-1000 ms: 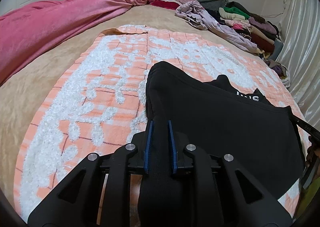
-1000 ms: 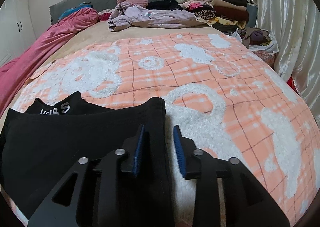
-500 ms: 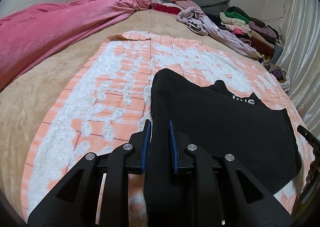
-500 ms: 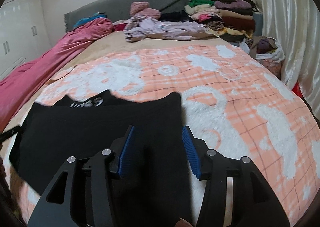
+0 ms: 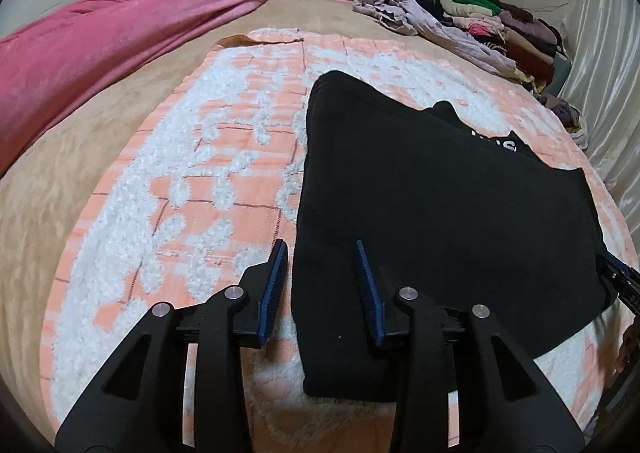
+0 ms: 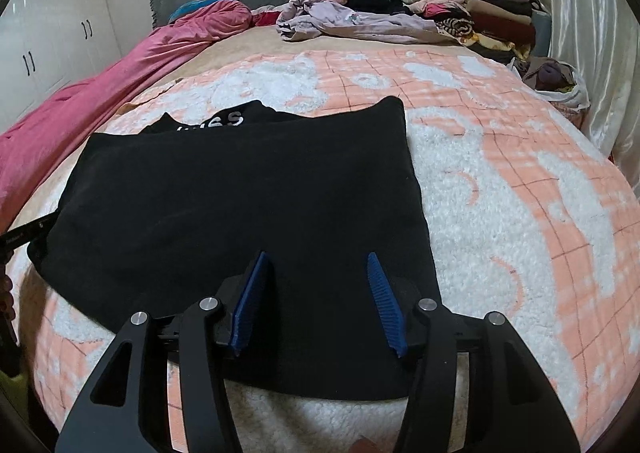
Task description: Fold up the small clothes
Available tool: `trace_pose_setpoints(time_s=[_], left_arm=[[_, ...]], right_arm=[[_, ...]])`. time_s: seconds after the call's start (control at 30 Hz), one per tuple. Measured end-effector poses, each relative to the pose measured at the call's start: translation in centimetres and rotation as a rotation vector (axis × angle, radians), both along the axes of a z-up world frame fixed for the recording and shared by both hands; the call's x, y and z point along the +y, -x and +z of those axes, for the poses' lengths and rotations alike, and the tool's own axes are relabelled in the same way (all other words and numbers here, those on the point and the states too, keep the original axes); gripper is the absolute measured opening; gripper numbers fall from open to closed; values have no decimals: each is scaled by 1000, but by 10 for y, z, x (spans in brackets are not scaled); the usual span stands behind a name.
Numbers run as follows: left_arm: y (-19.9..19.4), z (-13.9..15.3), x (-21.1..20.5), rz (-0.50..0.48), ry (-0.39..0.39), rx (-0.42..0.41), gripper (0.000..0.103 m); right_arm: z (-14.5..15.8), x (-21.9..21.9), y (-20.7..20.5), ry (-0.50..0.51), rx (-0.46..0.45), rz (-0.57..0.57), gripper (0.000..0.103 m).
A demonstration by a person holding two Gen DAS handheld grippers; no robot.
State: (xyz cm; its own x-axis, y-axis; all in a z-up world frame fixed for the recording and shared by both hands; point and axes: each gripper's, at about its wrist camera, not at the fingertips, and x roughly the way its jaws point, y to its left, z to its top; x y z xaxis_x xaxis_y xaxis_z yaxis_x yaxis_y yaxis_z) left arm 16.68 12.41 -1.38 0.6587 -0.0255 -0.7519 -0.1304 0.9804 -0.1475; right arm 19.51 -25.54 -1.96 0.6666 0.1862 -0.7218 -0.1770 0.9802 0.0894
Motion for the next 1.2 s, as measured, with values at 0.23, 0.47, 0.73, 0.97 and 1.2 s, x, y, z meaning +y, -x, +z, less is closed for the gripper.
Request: trace_pose_setpoints(time_s=[0.23,0.47,0.73,0.97,1.2], left_arm=[[11,14,20,46,24,-51,40],[9,17,36,83,41,-46,52],[5,19,43,94,42,-43,63],[-7,18,49,100,39,-25,67],[-22,12,56,112,53,0,69]], right_arm=[[22,14,20,-62,-61,79,64],[37,77,40,-37,-111,272,67],[36,168,56,49,-145,526,80],[24,222,73,199,-200,653,80],[8,250,76,272,-181,709,80]])
